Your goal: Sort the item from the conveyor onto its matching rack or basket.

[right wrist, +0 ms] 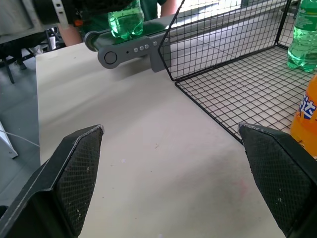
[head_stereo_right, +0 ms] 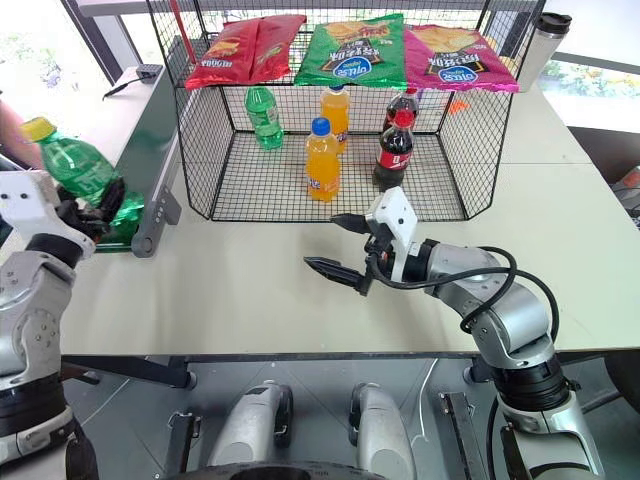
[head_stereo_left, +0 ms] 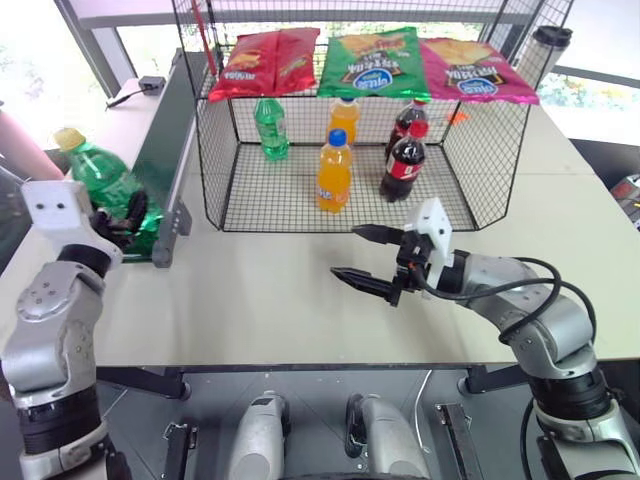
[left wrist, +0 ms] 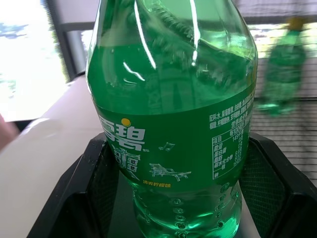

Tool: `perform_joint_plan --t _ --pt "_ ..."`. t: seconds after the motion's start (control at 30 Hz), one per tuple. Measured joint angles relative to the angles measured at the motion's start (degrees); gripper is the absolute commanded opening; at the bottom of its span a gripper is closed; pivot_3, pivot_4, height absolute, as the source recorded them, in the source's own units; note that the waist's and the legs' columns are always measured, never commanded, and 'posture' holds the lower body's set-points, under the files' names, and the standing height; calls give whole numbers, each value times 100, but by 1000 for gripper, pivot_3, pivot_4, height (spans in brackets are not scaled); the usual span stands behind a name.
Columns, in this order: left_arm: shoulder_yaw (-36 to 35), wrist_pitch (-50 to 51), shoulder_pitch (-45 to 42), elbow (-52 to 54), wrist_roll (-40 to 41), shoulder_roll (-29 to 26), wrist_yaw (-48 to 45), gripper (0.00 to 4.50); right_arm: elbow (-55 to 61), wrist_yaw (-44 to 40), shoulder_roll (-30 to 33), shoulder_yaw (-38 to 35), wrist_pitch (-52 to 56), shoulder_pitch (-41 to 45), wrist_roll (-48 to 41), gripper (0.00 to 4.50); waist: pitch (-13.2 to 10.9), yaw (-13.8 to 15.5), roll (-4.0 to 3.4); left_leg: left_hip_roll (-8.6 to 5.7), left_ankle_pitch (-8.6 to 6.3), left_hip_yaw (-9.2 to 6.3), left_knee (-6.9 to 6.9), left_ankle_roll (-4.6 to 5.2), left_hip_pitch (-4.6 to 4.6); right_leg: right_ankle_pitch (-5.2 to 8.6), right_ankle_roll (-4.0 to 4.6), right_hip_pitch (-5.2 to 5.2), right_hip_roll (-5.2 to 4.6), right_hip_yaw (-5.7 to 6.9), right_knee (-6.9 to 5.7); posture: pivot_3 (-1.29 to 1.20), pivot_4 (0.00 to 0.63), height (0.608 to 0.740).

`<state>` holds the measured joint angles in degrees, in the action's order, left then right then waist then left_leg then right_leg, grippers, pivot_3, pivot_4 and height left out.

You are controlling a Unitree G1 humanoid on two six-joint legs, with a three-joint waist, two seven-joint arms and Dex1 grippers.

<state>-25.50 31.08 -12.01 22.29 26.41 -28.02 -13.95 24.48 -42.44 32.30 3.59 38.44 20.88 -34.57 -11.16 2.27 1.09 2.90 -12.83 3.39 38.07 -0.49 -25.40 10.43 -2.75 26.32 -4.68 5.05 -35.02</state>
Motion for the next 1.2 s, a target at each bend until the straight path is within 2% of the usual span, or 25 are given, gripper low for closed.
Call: perform_joint_plan --t 0.17,0.33,0.43,0.53,0.7,0.87,1.03,1.17,1.2 --pt "528 274 -162 666 367 -58 -255 2840 -191 -46 43 -87 -61 -13 70 4500 0 6 0 -1 1 -2 1 1 3 5 -8 -1 5 0 -5 0 150 740" --pt "1426 424 -801 505 351 113 -396 2840 -219 8 82 -368 -48 -42 34 4500 0 0 -1 -2 2 -3 7 2 5 5 -11 -6 6 0 -9 0 150 740" --pt "2075 179 -1371 -459 -231 278 -396 2840 -167 60 217 -760 122 -74 -189 4500 0 4 0 -2 2 -4 8 3 5 5 -12 -8 10 0 -10 0 150 740" --pt "2382 -345 -2057 -1902 -733 764 -294 2840 41 76 369 -1013 278 -154 -390 4500 -1 6 2 -3 2 -6 10 3 2 4 -14 -6 11 0 -10 0 150 740" --pt "2539 -1722 -3018 -4110 -1422 1438 -102 2840 290 248 445 -1138 421 -260 -510 4500 -2 -11 5 -3 1 -1 6 6 0 -12 -22 -2 10 -1 -7 0 150 740" --pt "2501 -2865 -3815 -6056 -2028 1719 615 2840 500 483 428 -1198 475 -446 -521 4500 -3 3 6 -3 1 -4 6 6 1 -9 -30 -3 10 0 -10 0 150 740" --pt "2420 -3520 -4172 -7138 -2243 1875 958 2840 607 626 422 -1215 494 -537 -552 4500 -3 1 7 -4 1 -1 7 6 -2 -10 -30 -3 4 0 -7 0 150 740" --pt "2423 -3827 -4224 -7609 -2389 1928 1073 2840 670 693 422 -1217 494 -601 -589 4500 -3 -1 7 -4 1 -1 7 6 -1 -13 -25 -2 5 0 -8 0 150 740" --pt "2423 -3868 -4224 -7677 -2426 1932 1087 3340 672 711 422 -1217 494 -609 -605 4500 -3 -3 7 -4 1 -1 7 6 -1 -14 -25 -2 5 0 -9 0 150 740"
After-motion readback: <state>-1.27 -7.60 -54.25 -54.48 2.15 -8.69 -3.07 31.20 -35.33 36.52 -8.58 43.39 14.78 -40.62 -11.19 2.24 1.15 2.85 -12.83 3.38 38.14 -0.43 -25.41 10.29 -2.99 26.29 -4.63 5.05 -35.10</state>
